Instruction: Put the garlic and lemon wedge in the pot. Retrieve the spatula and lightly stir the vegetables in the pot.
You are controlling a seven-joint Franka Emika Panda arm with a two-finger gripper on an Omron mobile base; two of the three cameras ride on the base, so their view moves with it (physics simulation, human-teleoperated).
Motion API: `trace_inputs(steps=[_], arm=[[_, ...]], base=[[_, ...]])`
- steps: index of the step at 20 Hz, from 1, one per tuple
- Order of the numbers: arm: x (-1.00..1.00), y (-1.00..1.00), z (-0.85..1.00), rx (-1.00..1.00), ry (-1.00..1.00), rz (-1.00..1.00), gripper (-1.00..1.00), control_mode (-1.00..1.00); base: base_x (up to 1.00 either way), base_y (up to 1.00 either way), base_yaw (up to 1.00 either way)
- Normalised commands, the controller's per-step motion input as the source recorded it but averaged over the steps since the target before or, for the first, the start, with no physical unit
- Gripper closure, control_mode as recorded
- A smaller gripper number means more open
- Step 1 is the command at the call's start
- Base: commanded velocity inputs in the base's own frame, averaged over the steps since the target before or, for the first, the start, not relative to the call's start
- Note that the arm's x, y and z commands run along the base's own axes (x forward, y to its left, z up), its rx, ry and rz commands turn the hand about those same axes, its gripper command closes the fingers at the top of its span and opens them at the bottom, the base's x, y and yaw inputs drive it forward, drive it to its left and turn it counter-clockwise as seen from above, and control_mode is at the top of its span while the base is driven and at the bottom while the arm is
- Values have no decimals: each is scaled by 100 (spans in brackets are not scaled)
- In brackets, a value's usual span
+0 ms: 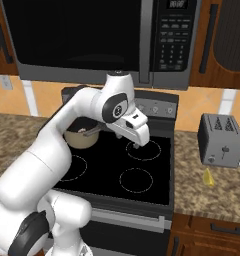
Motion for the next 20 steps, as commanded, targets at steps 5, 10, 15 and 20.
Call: trace_inputs(steps=[5, 10, 15, 20], arm=[[0, 0, 0, 0, 0, 0, -100, 100], [0, 0, 0, 0, 0, 0, -100, 100], [13, 0, -22, 0, 0, 11, -100, -100], [45, 19, -90, -3, 3, 23, -100, -100]], base=[[3, -100, 4], [14, -97, 10], [9, -14, 6], [0, 0, 0]])
